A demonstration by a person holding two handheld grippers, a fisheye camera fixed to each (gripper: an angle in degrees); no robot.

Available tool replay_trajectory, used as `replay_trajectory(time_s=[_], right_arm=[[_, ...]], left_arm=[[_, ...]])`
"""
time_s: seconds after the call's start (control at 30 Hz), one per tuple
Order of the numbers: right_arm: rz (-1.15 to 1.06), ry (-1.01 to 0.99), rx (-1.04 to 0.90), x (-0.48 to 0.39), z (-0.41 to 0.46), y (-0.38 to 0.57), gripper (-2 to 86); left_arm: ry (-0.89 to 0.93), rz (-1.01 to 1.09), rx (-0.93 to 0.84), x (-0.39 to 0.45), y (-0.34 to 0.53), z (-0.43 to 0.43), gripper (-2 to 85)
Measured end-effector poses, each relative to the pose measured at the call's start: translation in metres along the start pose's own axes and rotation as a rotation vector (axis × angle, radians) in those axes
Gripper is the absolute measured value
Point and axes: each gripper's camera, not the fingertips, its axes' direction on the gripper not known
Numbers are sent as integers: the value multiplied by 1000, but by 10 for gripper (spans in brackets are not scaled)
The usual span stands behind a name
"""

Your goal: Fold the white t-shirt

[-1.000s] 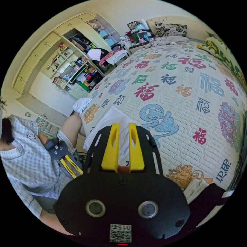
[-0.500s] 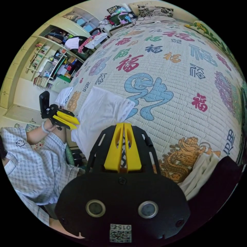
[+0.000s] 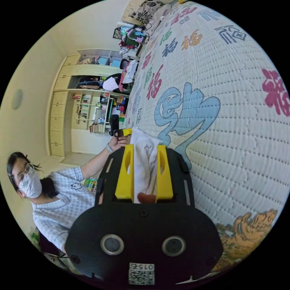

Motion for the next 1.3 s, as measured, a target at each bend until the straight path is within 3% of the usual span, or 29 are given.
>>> replay_trajectory(time_s=[0.17, 0.33, 0.5, 0.83, 1.07, 1.3], right_arm=[[-45, 15, -22, 2, 11, -12, 50], [-133, 191, 20, -26, -3, -25, 45], [-176, 204, 114, -47, -21, -35, 46], [-433, 274, -24, -119, 34, 55, 51], [-445, 425, -188, -124, 95, 98, 54], [-484, 506, -353, -144, 133, 102, 77]], left_arm=[[-54, 68, -6, 5, -15, 2, 25], [-114, 155, 59, 31, -45, -15, 13], [-152, 246, 81, 58, -60, -26, 12], [-114, 530, -49, 111, 75, 18, 15], [-196, 451, -142, 91, 151, 71, 10], [-274, 440, -230, 95, 172, 99, 12]])
